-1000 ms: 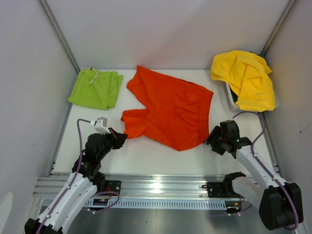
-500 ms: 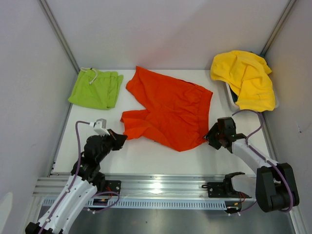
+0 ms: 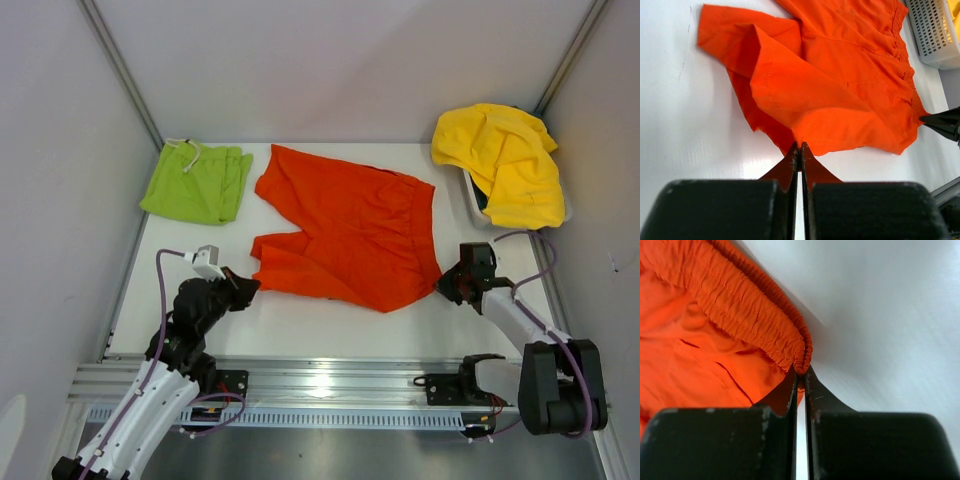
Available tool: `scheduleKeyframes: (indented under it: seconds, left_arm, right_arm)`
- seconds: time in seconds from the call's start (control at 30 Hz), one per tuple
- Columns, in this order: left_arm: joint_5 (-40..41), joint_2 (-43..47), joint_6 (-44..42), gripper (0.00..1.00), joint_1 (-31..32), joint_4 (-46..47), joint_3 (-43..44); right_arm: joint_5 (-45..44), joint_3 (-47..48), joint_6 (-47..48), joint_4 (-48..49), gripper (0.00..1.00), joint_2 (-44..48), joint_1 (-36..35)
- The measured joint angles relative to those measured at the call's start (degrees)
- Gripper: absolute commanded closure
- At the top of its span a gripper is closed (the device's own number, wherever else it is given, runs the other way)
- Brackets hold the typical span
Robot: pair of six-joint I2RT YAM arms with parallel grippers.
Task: Fold and stack the shorts
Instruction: Fold the shorts
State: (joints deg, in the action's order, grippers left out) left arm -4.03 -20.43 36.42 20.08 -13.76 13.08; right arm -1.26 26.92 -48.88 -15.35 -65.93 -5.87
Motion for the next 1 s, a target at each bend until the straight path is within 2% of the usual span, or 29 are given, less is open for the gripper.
scheduleKeyframes:
  seconds: [0.23,0.37,0.57,0.7,0.83,1.0]
  left_arm:
    - [-0.83,1.07,0.04,1.00,0.07,-0.55,-0.02]
    - [-1.64,1.38,0.07,1.00,0.17,-0.57,-0.04]
    - [-4.33,2.62,0.02,1.00,0.15,0.76,-0.79]
    - [-7.87,3.08,0.11,1.00,0.33,2.80,-1.18]
    - [-8.74,3.58,0.07,1.00,1.36,3.58,-1.09]
    - [-7.67,1.53,-0.02,1.00,1.68,0.94,3.30]
  right_arm:
    - [2.25,0.44,2.95,-3.17,1.00,4.22,11.26]
    - [5.81,0.44,4.55,-3.87,1.00,3.54,14.56]
    - [7.91,0.63,6.56,-4.94,1.00,4.22,15.37]
    - [8.81,3.21,7.26,-10.03,1.00,8.70,15.28]
    - [8.96,11.15,7.37,-16.85,1.00,10.12,13.27]
    - [4.66,23.82,6.69,-26.27,1.00,5.14,9.99]
